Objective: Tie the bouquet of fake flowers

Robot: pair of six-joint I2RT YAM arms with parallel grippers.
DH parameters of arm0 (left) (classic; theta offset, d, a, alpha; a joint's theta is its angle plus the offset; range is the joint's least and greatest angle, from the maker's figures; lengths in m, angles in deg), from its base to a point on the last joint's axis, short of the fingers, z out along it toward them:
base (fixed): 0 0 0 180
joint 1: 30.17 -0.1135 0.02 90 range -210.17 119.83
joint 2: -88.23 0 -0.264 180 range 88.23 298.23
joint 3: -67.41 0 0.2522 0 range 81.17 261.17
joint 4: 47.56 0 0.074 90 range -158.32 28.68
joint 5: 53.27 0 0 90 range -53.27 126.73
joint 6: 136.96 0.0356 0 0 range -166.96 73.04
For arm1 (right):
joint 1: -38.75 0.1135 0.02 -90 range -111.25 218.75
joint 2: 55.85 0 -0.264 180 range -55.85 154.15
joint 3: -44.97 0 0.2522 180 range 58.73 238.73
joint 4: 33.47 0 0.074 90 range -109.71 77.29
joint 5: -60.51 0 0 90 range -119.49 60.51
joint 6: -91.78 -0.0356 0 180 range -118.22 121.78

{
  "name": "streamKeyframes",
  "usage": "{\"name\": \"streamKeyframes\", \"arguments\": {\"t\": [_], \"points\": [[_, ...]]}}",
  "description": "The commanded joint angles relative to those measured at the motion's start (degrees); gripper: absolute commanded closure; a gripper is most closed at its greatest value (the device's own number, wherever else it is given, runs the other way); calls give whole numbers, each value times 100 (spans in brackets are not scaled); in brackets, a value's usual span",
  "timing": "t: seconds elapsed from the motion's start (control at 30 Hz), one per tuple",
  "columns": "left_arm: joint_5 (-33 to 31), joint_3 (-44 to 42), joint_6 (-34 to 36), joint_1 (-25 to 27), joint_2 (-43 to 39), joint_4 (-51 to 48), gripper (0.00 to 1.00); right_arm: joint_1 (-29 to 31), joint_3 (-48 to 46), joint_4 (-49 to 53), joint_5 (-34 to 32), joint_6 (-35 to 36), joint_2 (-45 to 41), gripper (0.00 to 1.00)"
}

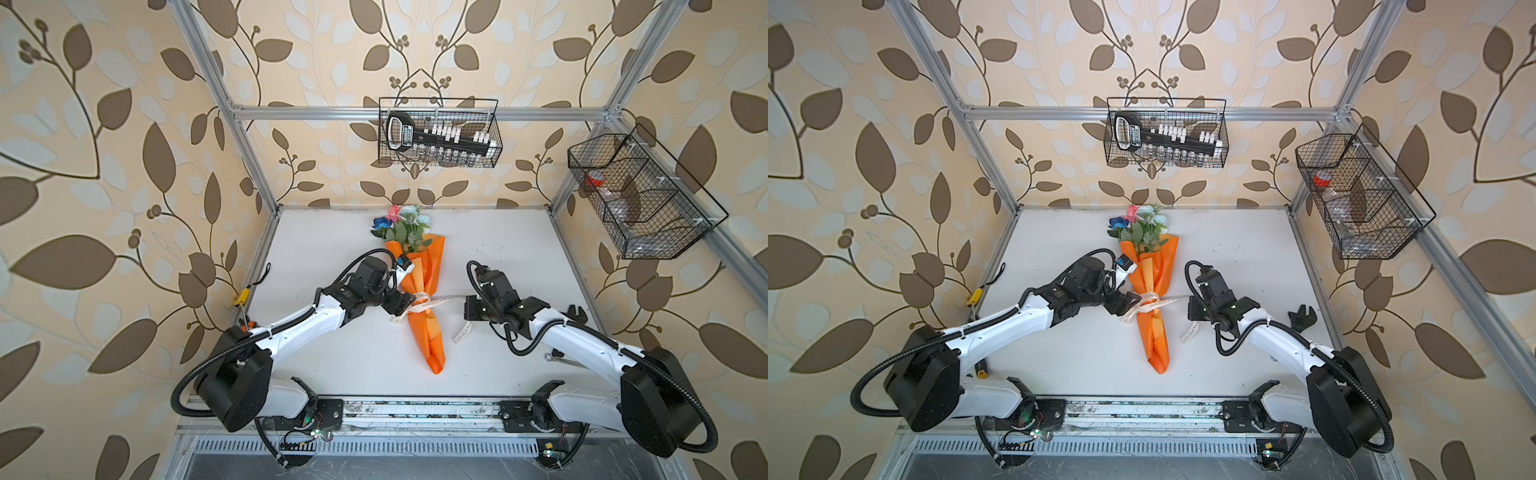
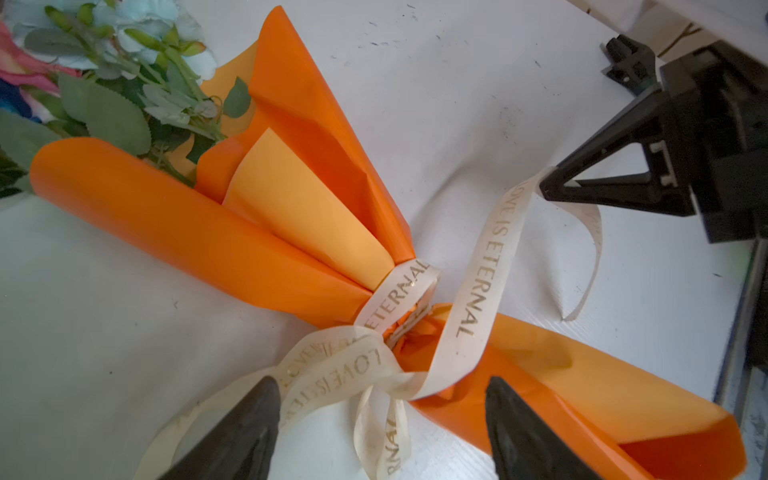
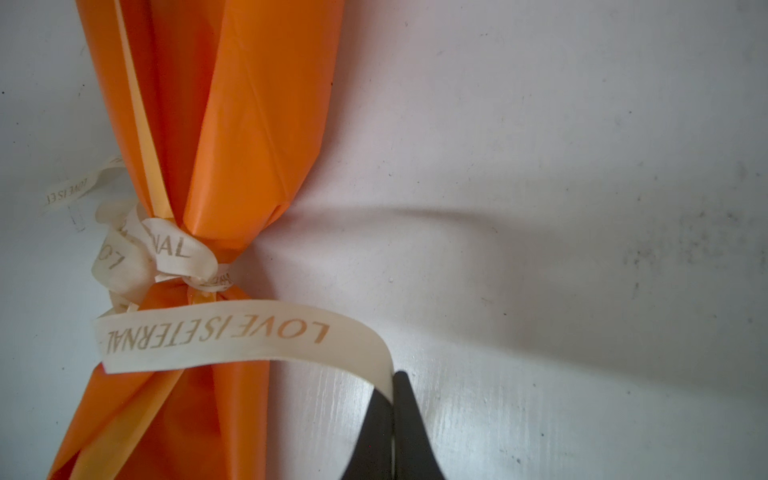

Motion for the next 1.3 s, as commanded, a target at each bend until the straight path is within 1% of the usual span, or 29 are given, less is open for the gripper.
{"name": "streamKeyframes", "arguments": {"t": [0.0, 0.1, 0.2, 0.27, 0.33, 0.47, 0.63, 0.83, 0.93, 1.07, 1.1, 1.27], "points": [[500, 491, 1196, -17, 482, -302, 23, 31, 215, 36, 53, 64, 136, 100], [962, 831, 1454, -94, 855, -638, 22, 34, 308, 8, -46, 100, 305, 100], [1023, 1120, 1472, -173, 1212, -724, 25, 32, 421, 20, -213, 109, 544, 100], [793, 1308, 1408, -174, 1445, -732, 38, 34, 437, 25, -252, 92, 648, 100], [702, 1451, 1318, -190, 1635, -750, 40, 33, 356, -24, -195, 82, 671, 100], [874, 1669, 1277, -188, 1905, -965, 48, 39, 120, -97, -73, 71, 607, 100], [799, 1671, 1301, -191, 2071, -989, 49, 91, -22, -178, 30, 39, 492, 100], [703, 1829, 1428, -189, 2302, -1331, 49, 103, -65, -170, -39, -8, 484, 100], [719, 1849, 1428, -180, 2345, -1389, 51, 102, -85, -179, -48, -54, 484, 100], [780, 1856, 1354, -180, 2399, -1416, 75, 104, -73, -214, 15, -75, 454, 100], [780, 1860, 1327, -181, 2401, -1416, 79, 104, -66, -205, 15, -77, 435, 100], [997, 1738, 1187, -180, 2305, -1307, 80, 104, -4, -156, 19, -94, 314, 100]]}}
